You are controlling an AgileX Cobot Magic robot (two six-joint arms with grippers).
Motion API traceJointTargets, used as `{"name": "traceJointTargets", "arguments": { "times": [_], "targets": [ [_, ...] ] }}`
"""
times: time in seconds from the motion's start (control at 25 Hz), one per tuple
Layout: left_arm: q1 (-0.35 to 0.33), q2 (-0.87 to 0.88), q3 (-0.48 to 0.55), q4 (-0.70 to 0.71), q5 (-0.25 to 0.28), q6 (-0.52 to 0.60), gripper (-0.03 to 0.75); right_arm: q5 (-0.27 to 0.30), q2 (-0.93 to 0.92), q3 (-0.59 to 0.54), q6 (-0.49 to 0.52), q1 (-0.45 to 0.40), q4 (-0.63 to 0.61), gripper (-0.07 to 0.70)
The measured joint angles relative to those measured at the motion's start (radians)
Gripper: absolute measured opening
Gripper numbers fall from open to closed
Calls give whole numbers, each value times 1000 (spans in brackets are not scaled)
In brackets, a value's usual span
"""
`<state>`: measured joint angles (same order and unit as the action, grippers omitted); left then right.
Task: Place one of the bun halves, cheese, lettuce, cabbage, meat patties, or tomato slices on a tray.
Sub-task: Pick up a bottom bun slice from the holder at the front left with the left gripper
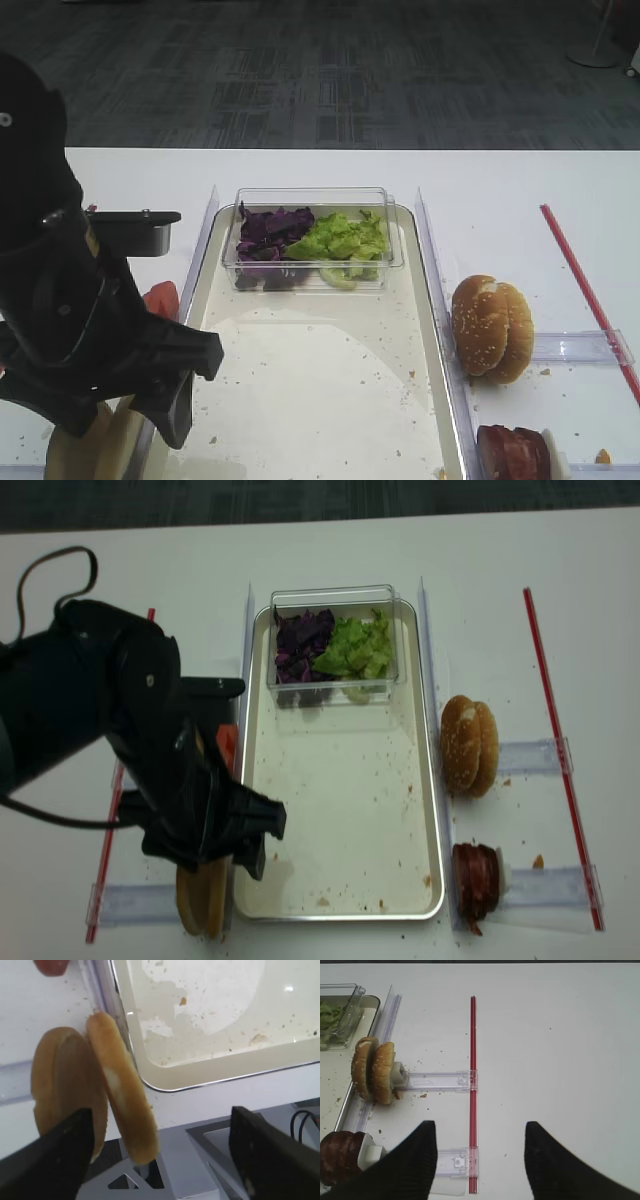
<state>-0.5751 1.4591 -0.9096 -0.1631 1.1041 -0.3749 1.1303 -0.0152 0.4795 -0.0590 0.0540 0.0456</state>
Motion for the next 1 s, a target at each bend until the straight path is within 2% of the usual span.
{"name": "traceJointTargets", "arguments": {
  "times": [0.4,1.0],
  "targets": [
    [0,66,0,-6,-25,12,512,0,0,0,0,0,0,426],
    [0,66,-2,-6,-29,18,431,0,0,0,0,0,0,426]
  ]
}}
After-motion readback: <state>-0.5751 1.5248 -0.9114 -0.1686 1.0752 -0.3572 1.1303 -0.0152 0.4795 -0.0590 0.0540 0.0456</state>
